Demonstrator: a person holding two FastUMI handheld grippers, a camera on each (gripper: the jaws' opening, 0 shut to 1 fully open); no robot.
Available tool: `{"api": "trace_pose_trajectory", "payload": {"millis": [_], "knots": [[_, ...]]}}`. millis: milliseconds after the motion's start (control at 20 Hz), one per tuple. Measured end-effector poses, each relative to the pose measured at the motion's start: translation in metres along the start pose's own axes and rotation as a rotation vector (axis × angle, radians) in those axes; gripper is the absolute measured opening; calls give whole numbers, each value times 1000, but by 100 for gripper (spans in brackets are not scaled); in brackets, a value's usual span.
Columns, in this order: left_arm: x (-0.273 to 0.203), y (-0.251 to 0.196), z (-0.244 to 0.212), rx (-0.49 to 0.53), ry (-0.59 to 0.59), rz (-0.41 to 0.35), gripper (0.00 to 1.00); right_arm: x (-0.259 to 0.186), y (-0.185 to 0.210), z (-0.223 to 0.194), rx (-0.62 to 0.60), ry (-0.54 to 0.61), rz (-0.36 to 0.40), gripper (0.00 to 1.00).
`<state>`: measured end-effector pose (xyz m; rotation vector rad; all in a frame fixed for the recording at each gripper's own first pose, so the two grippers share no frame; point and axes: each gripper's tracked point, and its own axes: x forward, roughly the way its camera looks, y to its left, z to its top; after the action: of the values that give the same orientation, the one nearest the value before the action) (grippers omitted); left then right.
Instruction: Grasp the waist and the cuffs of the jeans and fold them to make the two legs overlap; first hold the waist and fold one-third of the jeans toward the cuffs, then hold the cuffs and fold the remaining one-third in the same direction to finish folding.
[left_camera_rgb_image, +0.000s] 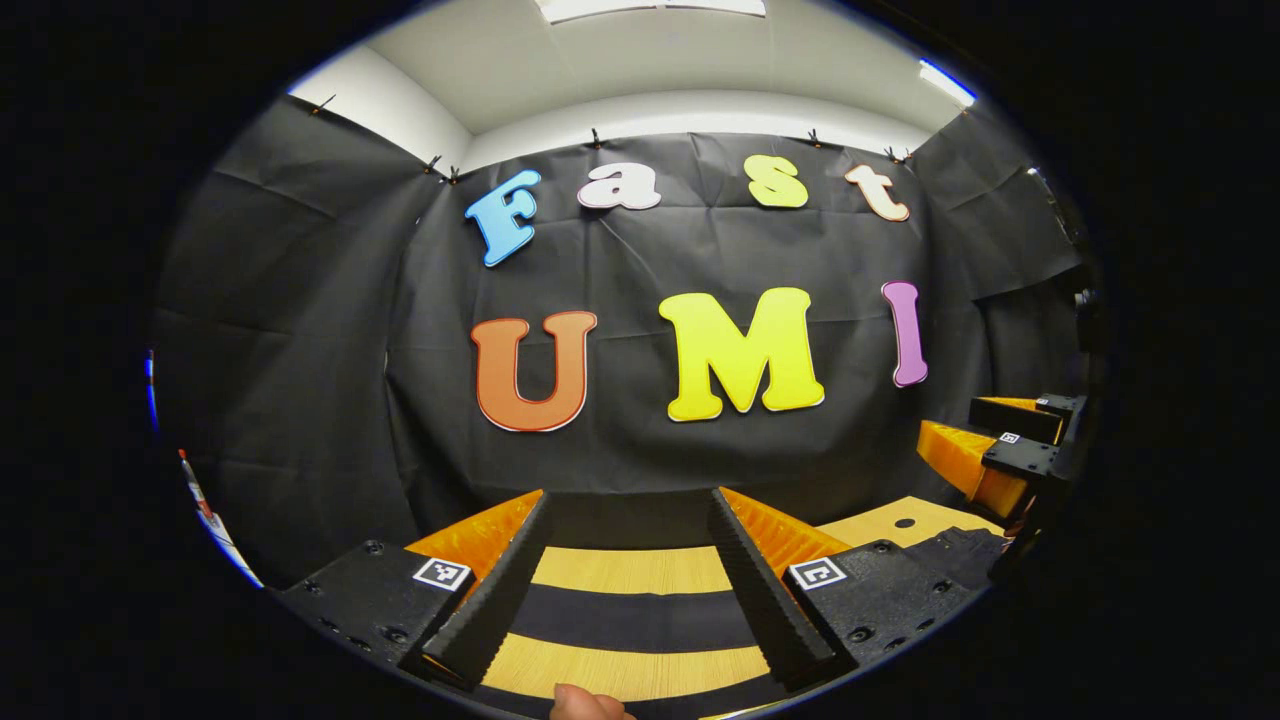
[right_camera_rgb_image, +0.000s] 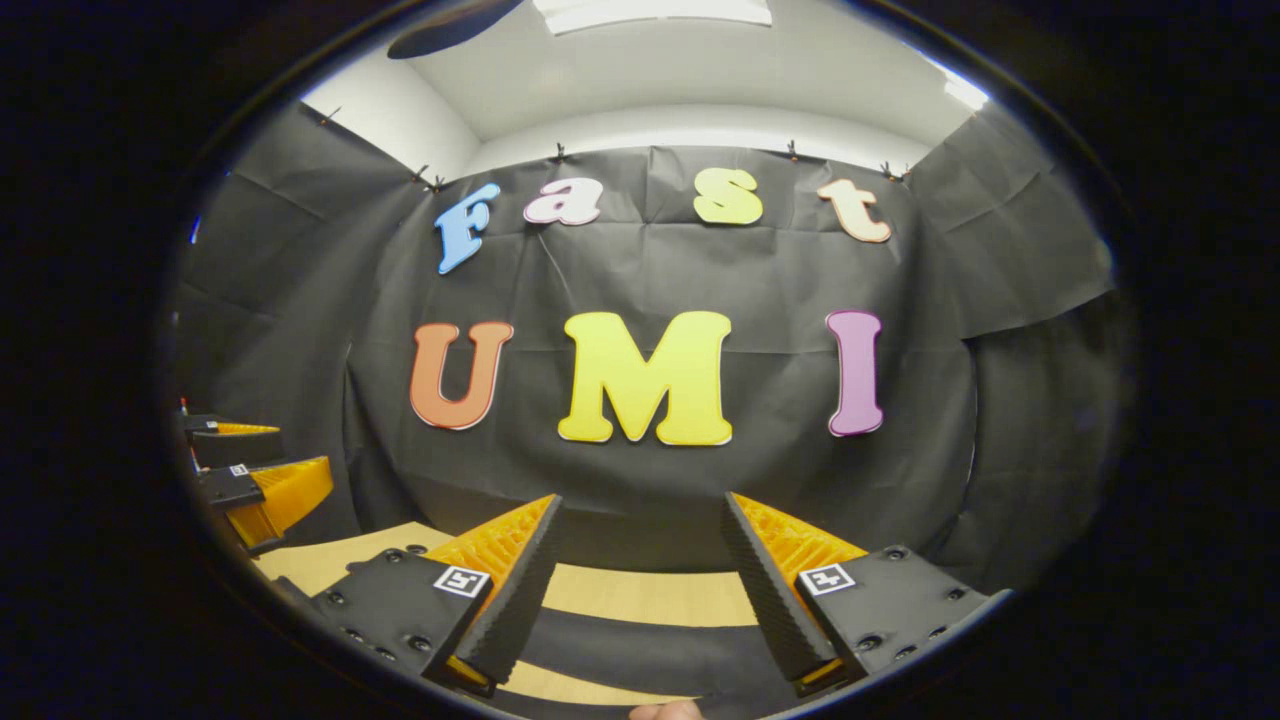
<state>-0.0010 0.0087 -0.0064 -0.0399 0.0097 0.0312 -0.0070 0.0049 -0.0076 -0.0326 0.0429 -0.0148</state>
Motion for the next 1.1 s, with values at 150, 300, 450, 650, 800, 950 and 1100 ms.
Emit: {"api": "trace_pose_trajectory", "payload": {"millis": [150, 300, 450, 650, 800, 950, 1100], "knots": [[-3, 1, 1, 4, -5, 12, 99, -1, 3, 1, -3, -2, 12, 94], [-6, 5, 3, 6, -6, 24, 99, -1, 7, 3, 5, -4, 24, 94], [-15, 10, 3, 23, -1, 39, 100, -4, 12, -1, 8, 8, 42, 93], [-45, 28, -33, -22, 108, 52, 100, -10, 16, -12, -2, 51, 67, 94], [-94, 68, -110, -180, 368, 144, 99, -19, 12, -30, 14, 118, 84, 96], [-157, 114, -188, -474, 668, 341, 100, -25, 1, -47, 40, 188, 61, 93], [-197, 123, -243, -962, 840, 562, 98, -24, -11, -50, 32, 202, 29, 93]]}}
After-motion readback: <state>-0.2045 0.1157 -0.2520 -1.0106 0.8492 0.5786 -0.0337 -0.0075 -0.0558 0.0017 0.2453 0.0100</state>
